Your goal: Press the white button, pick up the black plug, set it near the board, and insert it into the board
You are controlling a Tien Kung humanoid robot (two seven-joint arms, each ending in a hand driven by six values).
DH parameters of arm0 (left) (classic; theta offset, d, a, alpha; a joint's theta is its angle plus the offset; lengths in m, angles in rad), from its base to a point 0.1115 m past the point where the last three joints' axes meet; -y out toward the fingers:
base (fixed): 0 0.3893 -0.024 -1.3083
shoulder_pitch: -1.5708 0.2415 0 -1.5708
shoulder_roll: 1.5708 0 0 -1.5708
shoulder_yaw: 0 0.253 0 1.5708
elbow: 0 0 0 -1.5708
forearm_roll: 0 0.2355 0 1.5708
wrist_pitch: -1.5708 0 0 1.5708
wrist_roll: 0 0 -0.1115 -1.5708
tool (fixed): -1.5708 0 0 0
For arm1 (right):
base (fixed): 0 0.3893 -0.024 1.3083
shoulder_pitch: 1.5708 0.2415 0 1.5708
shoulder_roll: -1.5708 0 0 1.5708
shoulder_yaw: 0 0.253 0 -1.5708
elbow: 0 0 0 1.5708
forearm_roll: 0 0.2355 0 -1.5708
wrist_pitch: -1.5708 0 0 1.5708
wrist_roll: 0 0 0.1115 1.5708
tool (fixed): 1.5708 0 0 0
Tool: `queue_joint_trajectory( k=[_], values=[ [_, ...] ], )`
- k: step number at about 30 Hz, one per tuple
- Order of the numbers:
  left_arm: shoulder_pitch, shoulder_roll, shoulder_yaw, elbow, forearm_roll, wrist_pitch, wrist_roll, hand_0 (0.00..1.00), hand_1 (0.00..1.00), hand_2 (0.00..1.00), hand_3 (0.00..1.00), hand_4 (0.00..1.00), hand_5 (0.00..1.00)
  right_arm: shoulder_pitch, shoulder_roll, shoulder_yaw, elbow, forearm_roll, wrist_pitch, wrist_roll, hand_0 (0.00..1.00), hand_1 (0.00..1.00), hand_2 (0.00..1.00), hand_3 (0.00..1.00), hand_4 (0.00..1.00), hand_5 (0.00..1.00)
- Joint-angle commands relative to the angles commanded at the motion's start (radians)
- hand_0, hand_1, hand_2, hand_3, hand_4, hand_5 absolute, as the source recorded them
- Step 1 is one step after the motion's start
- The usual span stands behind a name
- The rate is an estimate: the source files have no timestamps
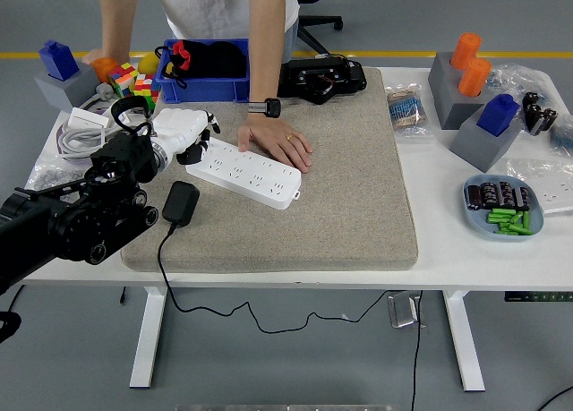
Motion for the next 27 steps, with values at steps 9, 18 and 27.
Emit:
queue_joint_trajectory(
  k=[9,18,27],
  values=[
    [0.133,0.065,-0.191,-0.197,0.006,-0.035,0.047,0.167,0.185,0.265,0.636,0.201,0.002,-0.005,0.002,0.009,-0.001,-0.006,-0.001,0.000,0.766,0.639,0.642,0.610,0.658,0.430],
    [0.321,0.118,-0.348,-0.341,-0.020,-0.003,0.046,0.814,0.894,0.921,0.940,0.984,0.392,-0.004,0.005,0.019,0.001,-0.011,-0.002,0.001,0.765,0.639,0.642,0.610,0.658,0.430],
    [0.449,0.119,-0.409,-0.384,0.055,0.017,0.071,0.855,0.942,0.970,0.992,0.998,0.555,-0.003,0.007,0.019,0.003,-0.012,-0.002,0.001,0.765,0.639,0.642,0.610,0.658,0.430]
  ],
)
